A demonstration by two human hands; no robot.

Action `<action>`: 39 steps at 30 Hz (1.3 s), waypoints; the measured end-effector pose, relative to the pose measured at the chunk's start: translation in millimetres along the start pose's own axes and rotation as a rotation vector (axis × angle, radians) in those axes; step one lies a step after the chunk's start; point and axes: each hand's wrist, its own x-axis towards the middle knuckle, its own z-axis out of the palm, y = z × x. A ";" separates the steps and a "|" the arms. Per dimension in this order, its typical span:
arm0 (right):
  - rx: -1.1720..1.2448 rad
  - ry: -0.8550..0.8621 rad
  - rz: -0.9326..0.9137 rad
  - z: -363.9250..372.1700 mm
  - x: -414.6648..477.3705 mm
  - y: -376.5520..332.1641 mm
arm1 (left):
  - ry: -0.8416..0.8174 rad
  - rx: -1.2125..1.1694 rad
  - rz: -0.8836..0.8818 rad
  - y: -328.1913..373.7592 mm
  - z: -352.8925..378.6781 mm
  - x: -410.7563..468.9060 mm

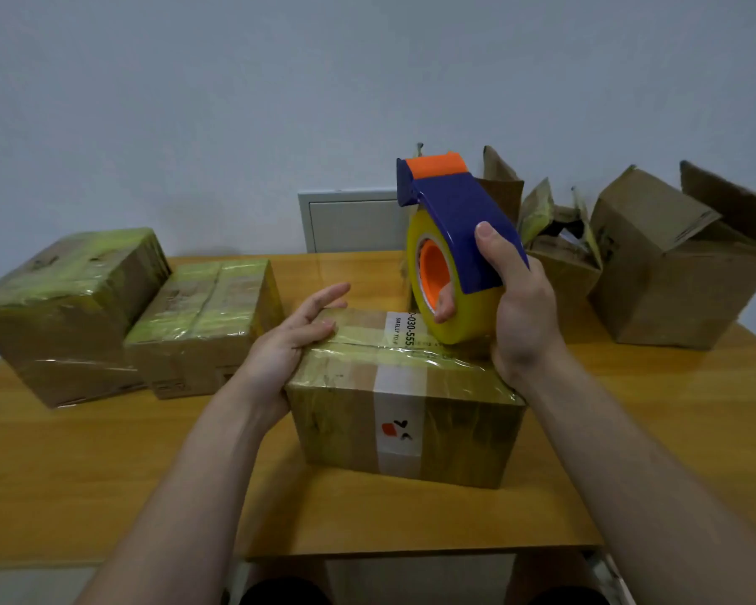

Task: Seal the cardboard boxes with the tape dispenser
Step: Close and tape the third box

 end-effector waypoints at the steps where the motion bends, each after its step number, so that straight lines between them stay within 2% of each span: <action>1: 0.004 0.002 0.005 0.1 -0.2 -0.3 | 0.009 0.050 -0.023 2.8 0.1 -1.0; 3: 0.021 0.004 0.007 0.0 -1.2 -0.5 | 0.040 0.341 -0.041 15.2 2.6 -4.1; 7: 0.023 0.008 0.001 -0.3 -2.1 -1.0 | 0.118 1.403 0.110 27.9 20.4 0.0; 9: 0.023 0.009 -0.011 -1.7 -3.2 -0.2 | 0.028 1.628 0.103 20.2 46.1 0.8; 11: 0.031 0.005 -0.020 -4.4 -4.5 0.0 | -0.055 1.723 0.051 9.6 65.6 4.1; 15: 0.007 -0.015 -0.010 -3.8 -5.3 -0.9 | -0.065 1.828 -0.029 10.9 69.6 12.2; 22: 0.045 0.046 0.003 -5.5 -8.3 -2.4 | -0.021 1.769 -0.045 11.3 80.8 8.5; 26: 0.055 0.094 -0.015 -5.3 -11.9 -5.2 | -0.024 1.760 -0.113 11.9 91.8 5.4; 33: 0.109 0.260 -0.176 -11.5 -22.4 -11.9 | -0.075 1.720 0.058 -7.3 134.1 -4.8; 37: 0.108 0.348 -0.147 -16.5 -24.8 -10.3 | -0.119 1.697 0.008 2.1 136.4 -2.7; 39: 0.133 0.383 -0.134 -19.5 -23.2 -10.4 | -0.086 1.684 0.012 3.4 138.3 -4.4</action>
